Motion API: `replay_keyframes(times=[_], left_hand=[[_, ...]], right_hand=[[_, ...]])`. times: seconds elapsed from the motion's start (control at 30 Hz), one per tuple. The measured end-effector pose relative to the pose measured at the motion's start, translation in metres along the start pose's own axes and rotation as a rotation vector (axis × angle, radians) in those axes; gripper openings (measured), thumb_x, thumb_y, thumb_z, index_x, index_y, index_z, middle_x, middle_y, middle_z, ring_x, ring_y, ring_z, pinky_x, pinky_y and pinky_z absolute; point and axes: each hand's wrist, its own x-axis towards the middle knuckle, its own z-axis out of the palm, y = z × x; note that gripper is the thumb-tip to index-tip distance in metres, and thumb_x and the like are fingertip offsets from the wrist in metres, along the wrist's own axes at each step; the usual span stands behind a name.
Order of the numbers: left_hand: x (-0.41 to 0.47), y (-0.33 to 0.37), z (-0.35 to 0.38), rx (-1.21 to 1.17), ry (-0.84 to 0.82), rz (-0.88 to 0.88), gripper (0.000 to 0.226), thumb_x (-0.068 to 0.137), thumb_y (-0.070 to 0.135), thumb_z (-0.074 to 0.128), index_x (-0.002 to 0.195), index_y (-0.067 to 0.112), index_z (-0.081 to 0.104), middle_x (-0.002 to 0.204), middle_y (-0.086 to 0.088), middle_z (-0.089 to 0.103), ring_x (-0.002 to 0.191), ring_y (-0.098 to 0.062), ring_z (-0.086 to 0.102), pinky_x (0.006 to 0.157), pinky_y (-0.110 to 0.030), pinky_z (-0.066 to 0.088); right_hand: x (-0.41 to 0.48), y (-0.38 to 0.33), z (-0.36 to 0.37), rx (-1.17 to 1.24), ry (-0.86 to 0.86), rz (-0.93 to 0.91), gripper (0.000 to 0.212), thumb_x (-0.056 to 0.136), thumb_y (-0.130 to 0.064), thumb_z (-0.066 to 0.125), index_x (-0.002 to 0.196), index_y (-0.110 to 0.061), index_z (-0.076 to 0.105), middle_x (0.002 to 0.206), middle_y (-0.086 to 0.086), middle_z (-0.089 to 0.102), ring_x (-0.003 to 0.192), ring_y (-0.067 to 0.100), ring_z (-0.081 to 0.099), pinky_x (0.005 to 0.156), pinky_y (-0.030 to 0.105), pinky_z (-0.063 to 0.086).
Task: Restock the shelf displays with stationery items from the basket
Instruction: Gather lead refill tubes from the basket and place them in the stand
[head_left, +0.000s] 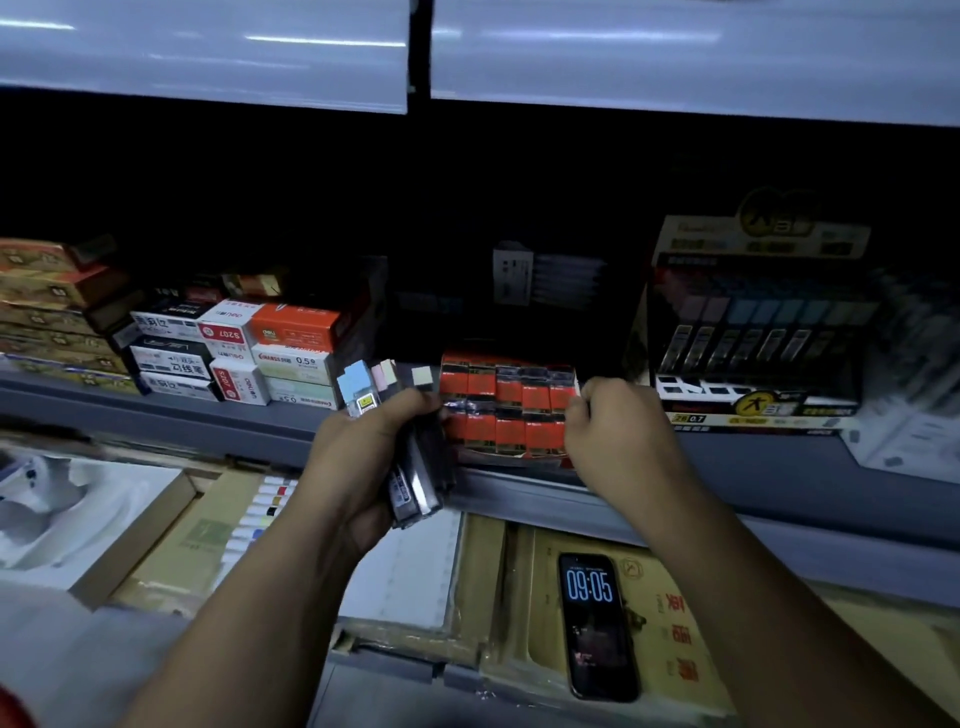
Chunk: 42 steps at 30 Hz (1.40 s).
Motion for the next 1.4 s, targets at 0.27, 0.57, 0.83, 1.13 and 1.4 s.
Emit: replay_keyframes(times=[0.27, 0.57, 0.83, 1.13, 1.4], left_hand=[[0.022, 0.015, 0.003, 0.013, 0.168, 0.15, 0.024, 0.085, 0.009, 0.076, 0.107, 0.001, 0.068, 0.085, -0.015, 0.071, 0.065, -0.026, 0.07, 0.058, -0.037, 0.059], [0.02, 0.019, 0.003, 0.07, 0.125, 0.203, 0.008, 0.088, 0.009, 0.073, 0.092, 0.01, 0.067, 0.074, -0.008, 0.07, 0.066, -0.025, 0.07, 0.061, -0.039, 0.061], [-0.005, 0.009, 0.023, 0.124, -0.02, 0.177, 0.009, 0.09, 0.002, 0.068, 0.086, 0.01, 0.065, 0.074, -0.017, 0.066, 0.06, -0.026, 0.064, 0.061, -0.034, 0.056], [-0.031, -0.035, 0.098, 0.152, -0.184, 0.134, 0.012, 0.087, 0.003, 0.074, 0.095, 0.002, 0.064, 0.069, -0.016, 0.066, 0.056, -0.024, 0.065, 0.052, -0.029, 0.054], [-0.025, -0.05, 0.141, 0.172, -0.17, 0.169, 0.014, 0.089, 0.004, 0.073, 0.102, 0.002, 0.07, 0.101, -0.019, 0.076, 0.074, -0.023, 0.075, 0.066, -0.041, 0.062]], right_hand=[[0.03, -0.034, 0.026, 0.1, -0.017, 0.051, 0.024, 0.102, -0.013, 0.043, 0.087, -0.004, 0.06, 0.082, 0.016, 0.065, 0.068, 0.033, 0.071, 0.061, 0.044, 0.062], [0.05, -0.041, 0.034, 0.107, 0.007, 0.039, 0.034, 0.1, -0.013, 0.045, 0.066, -0.008, 0.049, 0.072, 0.021, 0.067, 0.058, 0.034, 0.069, 0.053, 0.041, 0.06], [0.025, -0.025, 0.022, 0.439, -0.071, -0.033, 0.023, 0.1, -0.022, 0.058, 0.112, -0.003, 0.064, 0.069, 0.012, 0.073, 0.051, 0.016, 0.068, 0.054, 0.026, 0.058], [-0.018, 0.063, -0.045, 0.355, 0.343, -0.189, 0.011, 0.097, -0.013, 0.061, 0.102, -0.013, 0.071, 0.099, 0.001, 0.064, 0.079, 0.007, 0.06, 0.071, 0.024, 0.052], [-0.008, 0.124, -0.072, 0.118, 0.581, 0.114, 0.031, 0.095, -0.011, 0.058, 0.122, 0.003, 0.057, 0.122, 0.018, 0.05, 0.109, 0.036, 0.052, 0.082, 0.035, 0.042]])
